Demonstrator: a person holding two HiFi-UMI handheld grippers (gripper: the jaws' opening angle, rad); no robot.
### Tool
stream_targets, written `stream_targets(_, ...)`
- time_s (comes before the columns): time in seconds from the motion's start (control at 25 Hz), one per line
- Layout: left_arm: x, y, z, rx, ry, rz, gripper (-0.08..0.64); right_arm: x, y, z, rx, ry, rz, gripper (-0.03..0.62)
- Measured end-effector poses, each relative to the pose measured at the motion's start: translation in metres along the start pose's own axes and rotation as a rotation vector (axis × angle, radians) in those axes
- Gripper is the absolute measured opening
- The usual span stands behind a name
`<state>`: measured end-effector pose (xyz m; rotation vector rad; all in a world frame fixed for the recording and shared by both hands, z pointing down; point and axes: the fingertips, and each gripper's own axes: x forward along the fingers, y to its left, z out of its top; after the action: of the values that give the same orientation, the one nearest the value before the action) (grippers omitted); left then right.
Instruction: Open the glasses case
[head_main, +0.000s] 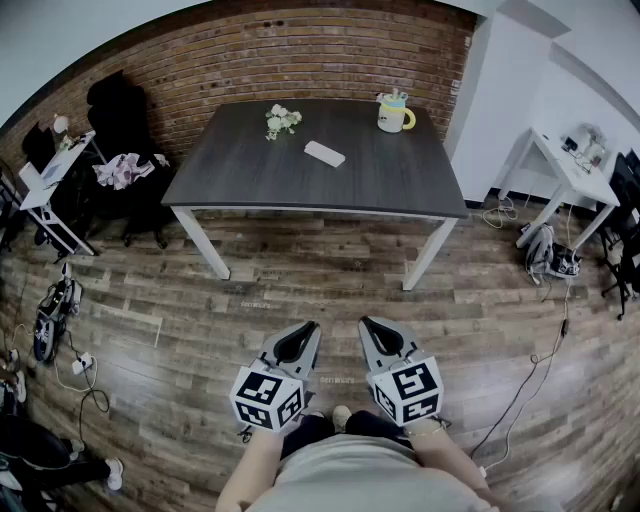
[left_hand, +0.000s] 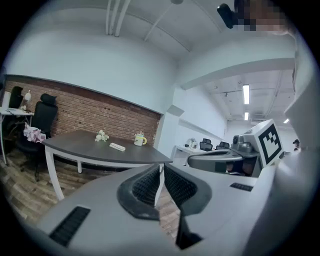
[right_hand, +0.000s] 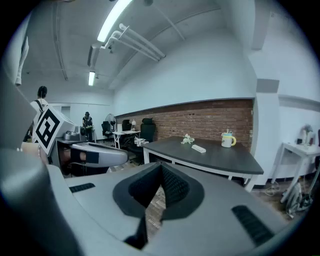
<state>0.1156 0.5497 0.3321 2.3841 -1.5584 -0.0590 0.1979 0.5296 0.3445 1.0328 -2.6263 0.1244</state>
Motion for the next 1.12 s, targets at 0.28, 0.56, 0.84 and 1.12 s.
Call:
stream_targets(0.28,0.009,-0.015,-0.012,-0.028,0.026,-0.036,0.043,0.001,0.002,0.001,0.002,0.01,0.013,0.005)
stream_targets(0.56,0.015,-0.013,-0.006,-0.005,-0.005,-0.014,0.043,0.003,-0.003,0.001,0.017,-0.009,0.036,0.006)
stream_targets(0.84,0.023,-0.008,0.005,0.032,-0.043,0.037,0.044,0.002,-0.013,0.008,0.011,-0.042,0.086,0.008)
stream_targets(1.12,0.023,-0.017,0.001,0.061,-0.053,0.071,0.046,-0.003,-0.02,0.004,0.024,-0.073,0.138,0.012)
